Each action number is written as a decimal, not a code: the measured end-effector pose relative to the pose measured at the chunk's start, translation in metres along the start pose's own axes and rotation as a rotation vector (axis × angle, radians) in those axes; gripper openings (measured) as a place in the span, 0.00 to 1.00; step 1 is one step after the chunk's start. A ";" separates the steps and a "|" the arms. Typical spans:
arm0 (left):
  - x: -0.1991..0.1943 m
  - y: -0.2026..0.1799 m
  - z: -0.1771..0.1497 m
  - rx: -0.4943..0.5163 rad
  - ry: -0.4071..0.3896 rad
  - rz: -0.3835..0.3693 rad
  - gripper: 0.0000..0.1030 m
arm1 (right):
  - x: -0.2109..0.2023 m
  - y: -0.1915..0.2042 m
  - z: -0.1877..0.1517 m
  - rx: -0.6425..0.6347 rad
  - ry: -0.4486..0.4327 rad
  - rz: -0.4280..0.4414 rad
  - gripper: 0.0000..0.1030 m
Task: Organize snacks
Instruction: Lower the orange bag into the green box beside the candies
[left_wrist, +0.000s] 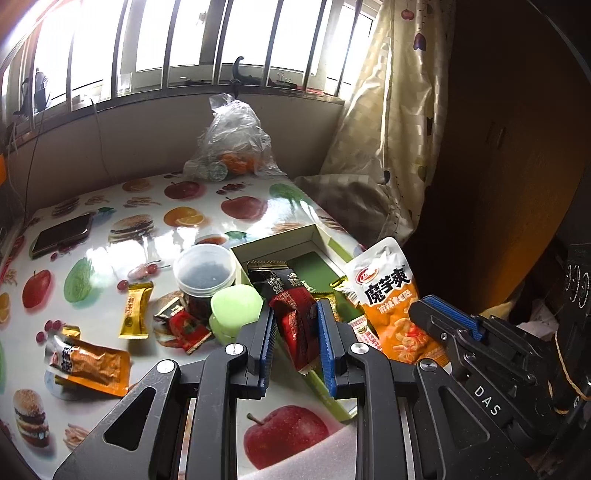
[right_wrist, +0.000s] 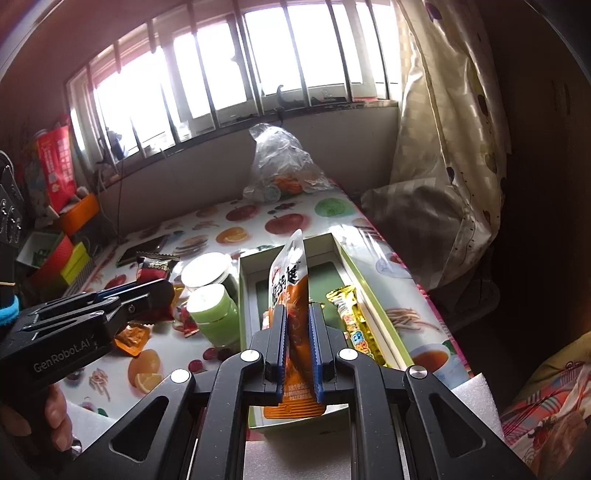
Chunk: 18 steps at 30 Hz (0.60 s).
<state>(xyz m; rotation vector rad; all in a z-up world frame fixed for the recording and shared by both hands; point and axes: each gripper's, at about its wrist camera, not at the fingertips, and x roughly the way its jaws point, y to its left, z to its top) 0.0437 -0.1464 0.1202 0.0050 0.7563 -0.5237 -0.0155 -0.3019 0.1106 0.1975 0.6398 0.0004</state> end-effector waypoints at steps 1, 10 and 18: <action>0.004 -0.004 0.001 0.003 0.004 -0.006 0.22 | 0.001 -0.004 0.000 0.006 0.002 -0.004 0.11; 0.040 -0.022 -0.002 0.008 0.066 -0.050 0.22 | 0.021 -0.033 -0.002 0.039 0.046 -0.033 0.11; 0.065 -0.031 -0.006 0.022 0.119 -0.057 0.22 | 0.044 -0.048 -0.007 0.063 0.095 -0.033 0.11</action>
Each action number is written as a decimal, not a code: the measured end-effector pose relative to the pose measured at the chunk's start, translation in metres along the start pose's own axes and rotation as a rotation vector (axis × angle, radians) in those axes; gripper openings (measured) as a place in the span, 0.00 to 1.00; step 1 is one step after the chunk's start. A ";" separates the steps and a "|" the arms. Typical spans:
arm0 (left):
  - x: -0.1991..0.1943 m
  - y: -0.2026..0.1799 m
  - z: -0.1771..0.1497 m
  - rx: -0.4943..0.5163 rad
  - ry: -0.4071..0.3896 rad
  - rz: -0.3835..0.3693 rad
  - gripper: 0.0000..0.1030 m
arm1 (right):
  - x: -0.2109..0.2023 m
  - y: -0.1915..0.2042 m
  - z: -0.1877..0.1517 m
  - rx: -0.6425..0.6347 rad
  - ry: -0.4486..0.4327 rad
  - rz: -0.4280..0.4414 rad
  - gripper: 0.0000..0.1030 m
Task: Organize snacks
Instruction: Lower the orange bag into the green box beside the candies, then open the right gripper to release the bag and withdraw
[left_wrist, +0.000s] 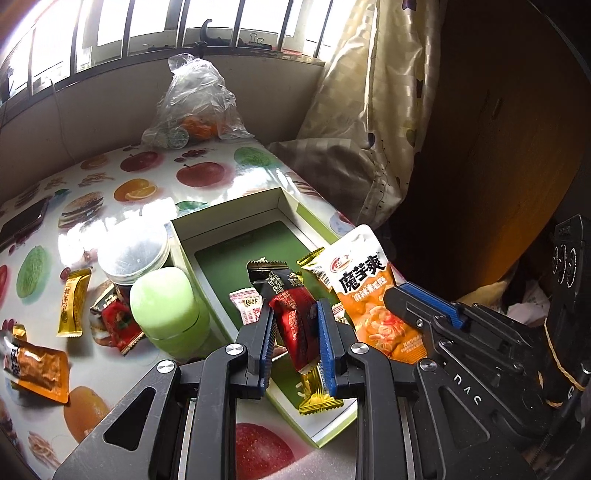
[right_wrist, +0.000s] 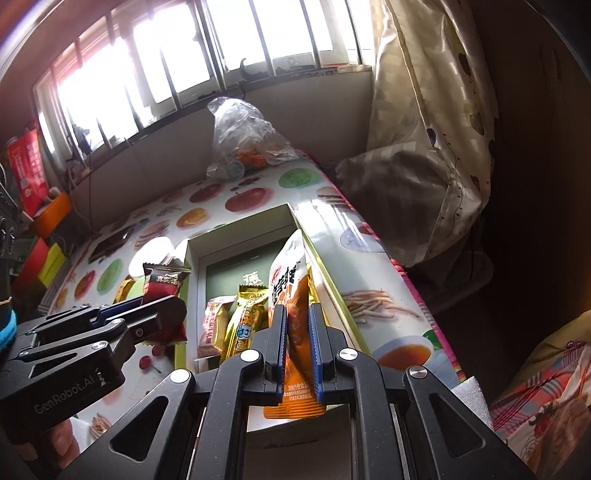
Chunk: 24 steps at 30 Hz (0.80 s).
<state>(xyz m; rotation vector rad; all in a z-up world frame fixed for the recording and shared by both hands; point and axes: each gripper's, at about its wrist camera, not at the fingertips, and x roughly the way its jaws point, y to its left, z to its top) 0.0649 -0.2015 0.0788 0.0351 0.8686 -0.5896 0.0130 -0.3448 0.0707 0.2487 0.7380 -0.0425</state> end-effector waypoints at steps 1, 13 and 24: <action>0.003 -0.001 -0.001 0.002 0.007 -0.001 0.22 | 0.002 -0.002 -0.001 0.004 0.004 0.000 0.11; 0.021 -0.003 -0.008 0.004 0.062 -0.006 0.22 | 0.021 -0.012 -0.006 0.029 0.054 0.017 0.13; 0.026 -0.003 -0.009 0.008 0.078 0.002 0.23 | 0.025 -0.016 -0.011 0.031 0.062 0.034 0.13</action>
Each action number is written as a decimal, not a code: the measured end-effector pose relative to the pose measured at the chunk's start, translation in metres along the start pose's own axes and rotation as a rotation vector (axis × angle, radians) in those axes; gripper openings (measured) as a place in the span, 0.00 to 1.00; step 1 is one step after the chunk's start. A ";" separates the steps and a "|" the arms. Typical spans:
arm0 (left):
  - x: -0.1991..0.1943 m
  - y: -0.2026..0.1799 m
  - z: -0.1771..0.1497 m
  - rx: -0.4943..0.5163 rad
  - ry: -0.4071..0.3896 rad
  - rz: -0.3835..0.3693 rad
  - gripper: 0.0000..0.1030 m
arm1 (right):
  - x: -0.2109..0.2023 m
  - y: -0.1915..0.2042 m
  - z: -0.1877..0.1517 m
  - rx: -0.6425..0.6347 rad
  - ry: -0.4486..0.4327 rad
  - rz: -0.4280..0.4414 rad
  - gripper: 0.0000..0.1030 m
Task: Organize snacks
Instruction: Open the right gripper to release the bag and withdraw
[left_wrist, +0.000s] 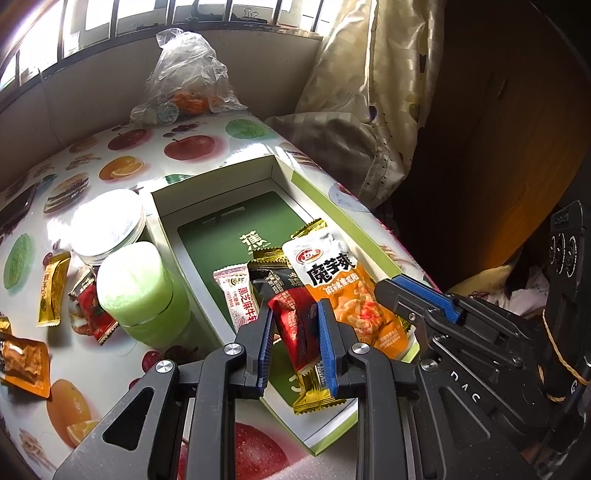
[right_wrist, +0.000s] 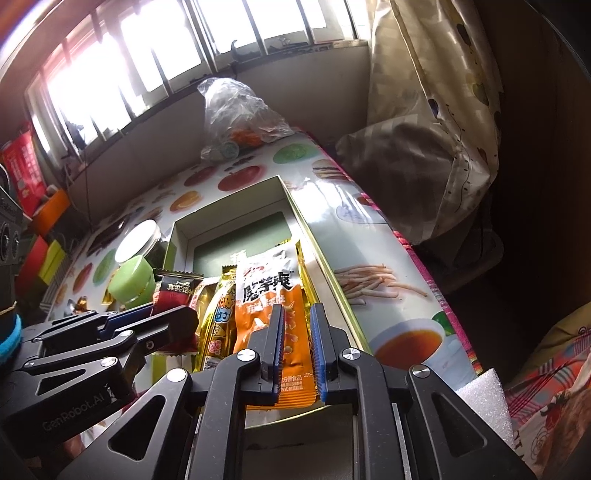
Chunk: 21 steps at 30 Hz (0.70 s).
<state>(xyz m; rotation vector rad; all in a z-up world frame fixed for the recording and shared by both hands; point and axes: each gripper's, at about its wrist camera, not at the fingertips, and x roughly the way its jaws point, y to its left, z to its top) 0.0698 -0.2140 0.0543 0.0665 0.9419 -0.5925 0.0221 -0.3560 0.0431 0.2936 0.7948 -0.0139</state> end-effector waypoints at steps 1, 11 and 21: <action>0.001 0.000 0.000 0.002 0.002 0.004 0.24 | 0.000 0.000 0.000 0.000 -0.001 0.003 0.14; -0.004 0.001 -0.001 -0.006 -0.008 0.009 0.36 | -0.007 0.007 0.001 -0.012 -0.017 0.009 0.23; -0.020 0.001 -0.002 -0.005 -0.035 0.021 0.37 | -0.019 0.012 0.001 -0.022 -0.040 0.010 0.28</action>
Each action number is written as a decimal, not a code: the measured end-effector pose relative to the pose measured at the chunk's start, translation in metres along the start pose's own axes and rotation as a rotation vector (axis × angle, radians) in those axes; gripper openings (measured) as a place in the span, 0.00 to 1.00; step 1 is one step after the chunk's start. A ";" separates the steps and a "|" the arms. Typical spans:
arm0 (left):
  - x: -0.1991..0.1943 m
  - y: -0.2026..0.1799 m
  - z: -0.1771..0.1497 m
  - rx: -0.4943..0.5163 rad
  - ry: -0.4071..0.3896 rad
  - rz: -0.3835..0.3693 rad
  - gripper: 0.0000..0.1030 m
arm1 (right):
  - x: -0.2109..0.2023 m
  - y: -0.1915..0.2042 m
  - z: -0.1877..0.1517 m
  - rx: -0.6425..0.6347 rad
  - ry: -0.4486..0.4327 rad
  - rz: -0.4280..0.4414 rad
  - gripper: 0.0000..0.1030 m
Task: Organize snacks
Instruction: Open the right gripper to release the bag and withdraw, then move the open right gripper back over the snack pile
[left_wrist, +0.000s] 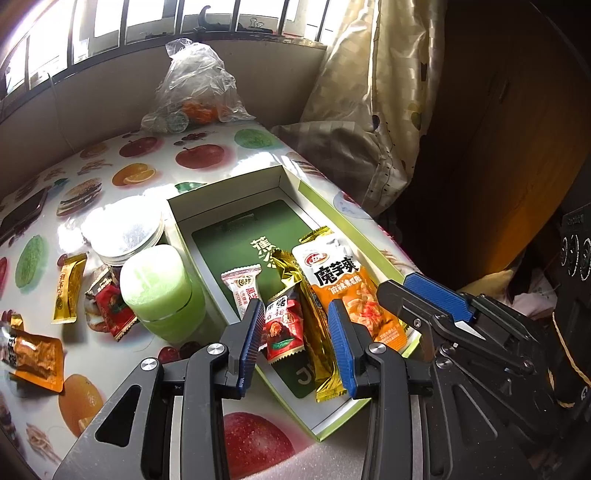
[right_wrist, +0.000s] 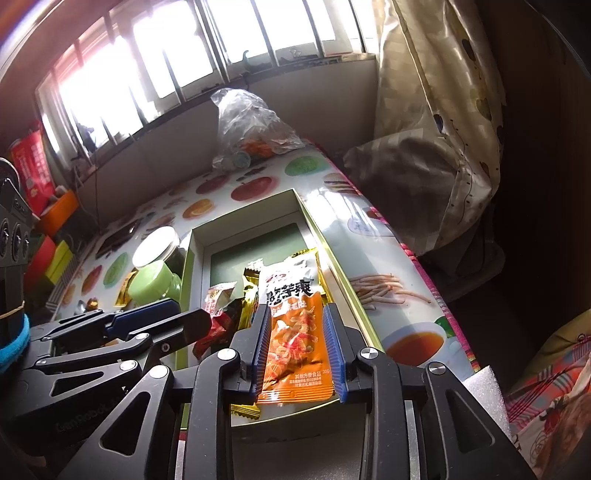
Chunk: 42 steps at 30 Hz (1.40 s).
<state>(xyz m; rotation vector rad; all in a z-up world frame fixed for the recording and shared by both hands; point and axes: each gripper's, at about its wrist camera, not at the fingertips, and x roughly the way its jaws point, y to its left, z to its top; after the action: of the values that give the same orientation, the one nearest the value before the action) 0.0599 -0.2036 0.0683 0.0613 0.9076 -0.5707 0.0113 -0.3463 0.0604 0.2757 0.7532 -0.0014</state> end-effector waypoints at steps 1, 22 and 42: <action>-0.003 0.000 0.000 0.001 -0.008 0.001 0.37 | -0.002 0.001 0.000 -0.002 -0.004 0.000 0.29; -0.061 0.020 -0.018 -0.027 -0.105 0.059 0.37 | -0.024 0.036 -0.002 -0.036 -0.052 0.021 0.39; -0.088 0.067 -0.042 -0.104 -0.149 0.125 0.37 | -0.028 0.089 -0.007 -0.124 -0.066 0.077 0.40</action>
<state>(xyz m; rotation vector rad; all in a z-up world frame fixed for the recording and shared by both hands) 0.0198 -0.0953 0.0965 -0.0181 0.7811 -0.4061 -0.0045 -0.2616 0.0963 0.1854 0.6740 0.1078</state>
